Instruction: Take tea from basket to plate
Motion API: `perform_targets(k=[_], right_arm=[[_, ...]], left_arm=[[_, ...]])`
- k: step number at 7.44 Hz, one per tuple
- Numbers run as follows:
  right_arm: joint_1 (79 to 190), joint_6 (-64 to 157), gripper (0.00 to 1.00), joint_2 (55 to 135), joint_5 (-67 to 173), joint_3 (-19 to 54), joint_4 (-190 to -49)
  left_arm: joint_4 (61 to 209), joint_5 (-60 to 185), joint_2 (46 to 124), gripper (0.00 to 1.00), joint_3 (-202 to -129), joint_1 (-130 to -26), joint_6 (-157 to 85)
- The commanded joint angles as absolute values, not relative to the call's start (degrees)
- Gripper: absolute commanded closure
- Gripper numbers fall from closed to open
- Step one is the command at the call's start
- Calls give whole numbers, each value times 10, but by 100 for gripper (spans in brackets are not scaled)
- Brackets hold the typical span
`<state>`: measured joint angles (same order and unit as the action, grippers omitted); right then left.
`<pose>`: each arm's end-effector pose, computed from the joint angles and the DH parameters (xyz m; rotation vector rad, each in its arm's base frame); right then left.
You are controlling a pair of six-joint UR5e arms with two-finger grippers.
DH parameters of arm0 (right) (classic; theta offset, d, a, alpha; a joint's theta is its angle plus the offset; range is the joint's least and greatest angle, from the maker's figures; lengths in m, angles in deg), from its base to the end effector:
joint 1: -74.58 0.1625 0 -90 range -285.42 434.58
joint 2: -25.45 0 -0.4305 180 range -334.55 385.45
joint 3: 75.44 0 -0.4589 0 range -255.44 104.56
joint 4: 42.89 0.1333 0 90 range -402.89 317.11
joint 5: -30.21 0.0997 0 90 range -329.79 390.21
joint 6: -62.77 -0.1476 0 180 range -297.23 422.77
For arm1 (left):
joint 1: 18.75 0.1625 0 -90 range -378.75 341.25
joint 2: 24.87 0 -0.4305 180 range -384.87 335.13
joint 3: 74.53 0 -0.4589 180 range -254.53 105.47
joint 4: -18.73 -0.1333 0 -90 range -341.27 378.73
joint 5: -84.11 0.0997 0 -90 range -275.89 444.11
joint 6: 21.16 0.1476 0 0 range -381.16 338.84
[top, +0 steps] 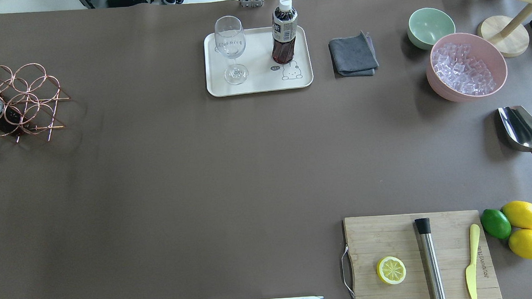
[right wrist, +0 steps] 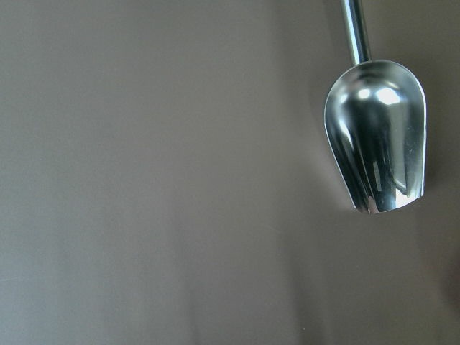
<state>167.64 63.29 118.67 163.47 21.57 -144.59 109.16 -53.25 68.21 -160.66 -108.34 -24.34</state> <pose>0.0597 -0.5152 0.6822 -0.1078 -0.7578 0.0943 -0.0206 -0.5812 0.6993 -0.0318 0.8261 -0.0482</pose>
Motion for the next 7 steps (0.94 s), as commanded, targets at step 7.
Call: perform_targets(k=[7], right_arm=[[1675,633,0,1187,1625,217,-1444]], left_arm=[[1105,-531,681,2,-1602,-1078,-239]])
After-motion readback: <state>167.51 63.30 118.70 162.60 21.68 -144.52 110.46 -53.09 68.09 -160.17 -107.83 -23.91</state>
